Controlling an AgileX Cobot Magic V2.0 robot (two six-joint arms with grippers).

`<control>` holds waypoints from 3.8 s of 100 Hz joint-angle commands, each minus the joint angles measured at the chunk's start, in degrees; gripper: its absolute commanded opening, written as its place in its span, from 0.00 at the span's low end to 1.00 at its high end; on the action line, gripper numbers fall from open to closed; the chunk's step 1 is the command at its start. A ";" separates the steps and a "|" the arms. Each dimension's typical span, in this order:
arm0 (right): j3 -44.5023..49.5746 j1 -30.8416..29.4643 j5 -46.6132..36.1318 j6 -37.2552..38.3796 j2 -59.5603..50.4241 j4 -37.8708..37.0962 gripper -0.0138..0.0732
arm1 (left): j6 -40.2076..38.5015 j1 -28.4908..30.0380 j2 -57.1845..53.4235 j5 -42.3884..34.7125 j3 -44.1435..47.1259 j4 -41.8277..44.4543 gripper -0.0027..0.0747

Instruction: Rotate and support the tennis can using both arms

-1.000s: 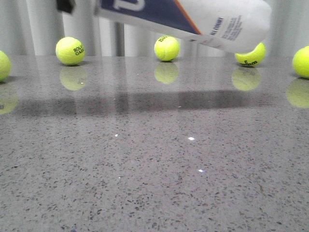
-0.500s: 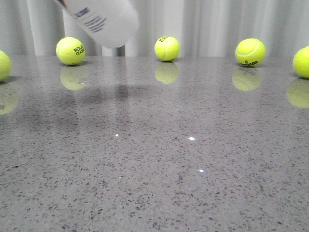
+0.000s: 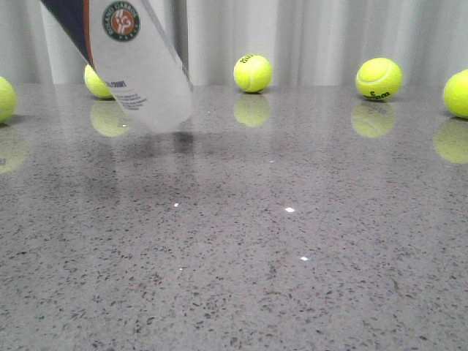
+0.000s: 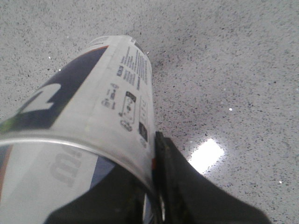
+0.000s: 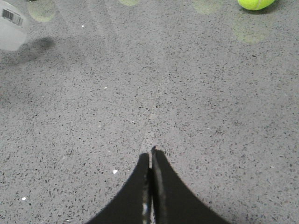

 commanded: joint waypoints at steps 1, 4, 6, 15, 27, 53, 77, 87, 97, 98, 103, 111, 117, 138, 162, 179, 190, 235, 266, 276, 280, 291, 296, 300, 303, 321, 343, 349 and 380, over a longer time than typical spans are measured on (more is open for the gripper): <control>-1.29 -0.27 -3.88 -0.14 0.68 -0.52 0.08 | -0.80 -0.43 -0.83 0.76 -1.68 -0.58 0.01; -1.29 -0.27 -3.88 -0.14 0.68 -0.52 0.08 | -0.69 -0.43 -0.82 0.76 -1.82 -0.75 0.01; -1.29 -0.27 -3.88 -0.14 0.68 -0.52 0.08 | -0.53 -0.43 -0.67 0.76 -1.82 -0.75 0.02; -1.29 -0.27 -3.88 -0.14 0.68 -0.52 0.08 | 0.46 -0.43 -0.67 0.76 -1.82 -0.98 0.08; -1.29 -0.27 -3.88 -0.14 0.68 -0.52 0.08 | 1.35 -0.43 -0.67 0.33 -1.96 -0.98 0.22; -1.29 -0.27 -3.88 -0.14 0.68 -0.52 0.08 | 1.35 -0.43 -0.67 -6.24 -2.06 -0.98 0.52; -1.29 -0.27 -3.88 -0.14 0.68 -0.52 0.08 | 1.35 -0.43 3.38 -8.19 -8.42 2.01 0.52; -1.29 -0.27 -3.88 -0.14 0.68 -0.52 0.08 | 1.35 0.29 6.58 -7.37 -12.55 3.45 0.52; -1.29 -0.27 -3.88 -0.14 0.68 -0.52 0.08 | 1.35 2.22 9.81 -4.11 -16.69 3.45 0.52; -1.29 -0.27 -3.88 -0.14 0.68 -0.52 0.08 | 1.35 2.36 10.01 -3.79 -16.94 3.45 0.52; -1.29 -0.27 -3.88 -0.14 0.68 -0.52 0.08 | 1.35 3.37 11.19 -1.81 -18.51 3.45 0.52; -1.29 -0.27 -3.88 -0.14 0.68 -0.52 0.08 | 1.35 5.03 12.19 0.17 -20.55 3.45 0.52; -1.29 -0.27 -3.88 -0.14 0.68 -0.52 0.08 | 1.35 5.87 12.45 0.42 -21.24 3.45 0.52; -1.29 -0.27 -3.88 -0.14 0.68 -0.52 0.08 | 1.72 6.45 12.45 0.34 -21.78 3.45 0.52; -1.29 -0.27 -3.88 -0.14 0.68 -0.52 0.08 | 2.24 6.45 12.08 -1.29 -22.29 2.09 0.48; -1.29 -0.27 -3.88 -0.14 0.68 -0.52 0.08 | 2.24 6.45 8.58 -7.65 -22.28 0.80 0.09; -1.29 -0.27 -3.88 -0.14 0.68 -0.52 0.08 | 1.46 6.45 6.22 -9.24 -22.28 0.68 0.01; -1.29 -0.27 -3.88 -0.14 0.68 -0.52 0.08 | -3.09 6.45 -11.82 -32.84 3.09 1.31 0.01; -1.29 -0.27 -3.88 -0.14 0.68 -0.52 0.08 | -3.65 6.45 -28.47 -49.57 29.29 0.94 0.01; -1.29 -0.27 -3.88 -0.14 0.68 -0.52 0.08 | -3.65 6.45 -33.74 -52.13 36.62 0.94 0.01; -1.29 -0.27 -3.88 -0.14 0.68 -0.52 0.08 | -3.65 6.45 -35.98 -53.12 39.47 0.94 0.01; -1.29 -0.27 -3.88 -0.14 0.68 -0.52 0.08 | -3.65 6.45 -41.57 -53.61 46.00 0.94 0.01; -1.29 -0.27 -3.88 -0.14 0.68 -0.52 0.08 | -3.65 6.45 -43.56 -53.49 48.25 0.94 0.01; -1.29 -0.27 -3.88 -0.14 0.68 -0.52 0.08 | -3.75 6.45 -44.87 -53.49 50.03 0.94 0.01; -1.29 -0.27 -3.88 -0.14 0.68 -0.52 0.08 | -3.74 6.45 -46.27 -53.60 51.13 0.94 0.01; -1.29 -0.27 -3.88 -0.14 0.68 -0.52 0.08 | -3.74 6.45 -53.67 -53.60 58.71 0.94 0.01; -1.29 -0.27 -3.88 -0.14 0.68 -0.52 0.08 | -3.74 6.45 -63.81 -53.90 67.71 0.94 0.01; -1.29 -0.27 -3.88 -0.14 0.68 -0.52 0.08 | -3.78 6.56 -66.20 -54.62 70.19 1.42 0.01; -1.29 -0.27 -3.88 -0.14 0.68 -0.52 0.08 | -3.78 21.97 -78.46 -58.98 79.38 2.41 0.01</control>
